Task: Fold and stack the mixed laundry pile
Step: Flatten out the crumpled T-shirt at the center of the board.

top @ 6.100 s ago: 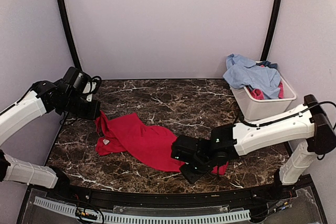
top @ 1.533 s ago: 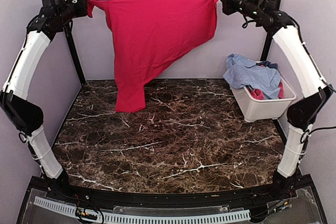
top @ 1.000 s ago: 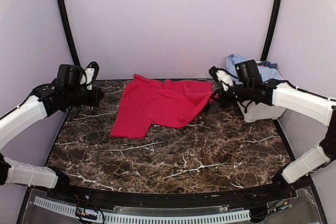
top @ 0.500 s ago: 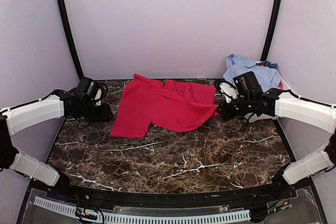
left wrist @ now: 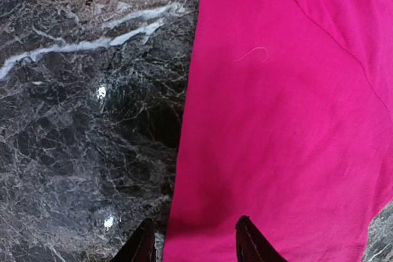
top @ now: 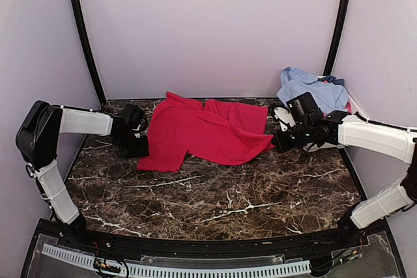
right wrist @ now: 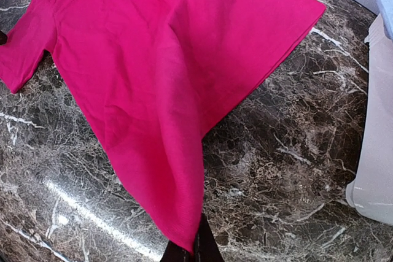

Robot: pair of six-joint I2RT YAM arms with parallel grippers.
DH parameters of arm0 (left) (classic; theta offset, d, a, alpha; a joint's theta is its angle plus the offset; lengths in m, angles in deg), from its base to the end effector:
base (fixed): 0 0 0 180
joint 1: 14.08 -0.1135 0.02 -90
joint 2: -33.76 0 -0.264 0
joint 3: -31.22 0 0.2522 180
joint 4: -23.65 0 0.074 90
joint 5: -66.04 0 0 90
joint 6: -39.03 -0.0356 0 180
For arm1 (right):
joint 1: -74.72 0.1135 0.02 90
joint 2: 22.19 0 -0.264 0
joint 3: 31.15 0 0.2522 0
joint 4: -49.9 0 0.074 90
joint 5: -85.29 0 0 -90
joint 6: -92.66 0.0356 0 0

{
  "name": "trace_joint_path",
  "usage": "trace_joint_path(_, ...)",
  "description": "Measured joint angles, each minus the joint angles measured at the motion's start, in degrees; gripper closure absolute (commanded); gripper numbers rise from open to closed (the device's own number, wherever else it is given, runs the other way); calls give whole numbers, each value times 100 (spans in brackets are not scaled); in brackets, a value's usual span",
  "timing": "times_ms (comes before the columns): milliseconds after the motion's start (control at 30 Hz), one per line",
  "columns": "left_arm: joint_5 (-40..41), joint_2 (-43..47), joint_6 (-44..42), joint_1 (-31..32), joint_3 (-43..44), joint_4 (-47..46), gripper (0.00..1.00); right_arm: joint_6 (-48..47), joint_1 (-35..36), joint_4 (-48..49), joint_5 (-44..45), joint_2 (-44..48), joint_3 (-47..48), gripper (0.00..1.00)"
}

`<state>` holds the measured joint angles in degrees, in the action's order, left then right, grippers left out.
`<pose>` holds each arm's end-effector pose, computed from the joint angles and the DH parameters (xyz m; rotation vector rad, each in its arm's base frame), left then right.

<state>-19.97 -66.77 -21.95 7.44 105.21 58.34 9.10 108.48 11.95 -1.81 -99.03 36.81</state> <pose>0.3233 -0.1248 0.1644 -0.1970 2.6437 -0.2067 0.2371 0.1563 0.2517 -0.5443 2.3416 0.2697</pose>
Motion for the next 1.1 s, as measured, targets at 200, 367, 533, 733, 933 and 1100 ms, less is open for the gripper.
trace_joint_path(200,164,-317,94,-2,138,-4,63,39,0,-52,26,-26,2,100)
trace_joint_path(367,282,-387,229,-17,168,-46,100,37,0,-175,114,-31,81,100)
trace_joint_path(533,267,15,431,-103,-188,11,100,31,-2,-345,289,-33,343,100)
trace_joint_path(733,404,1963,627,-177,-319,953,100,33,-2,-627,358,44,511,98)
trace_joint_path(933,581,3322,933,-175,-234,1974,100,243,17,-1027,142,411,487,97)
trace_joint_path(1100,535,4103,1298,-175,-535,2885,100,632,387,-1266,-153,769,378,95)
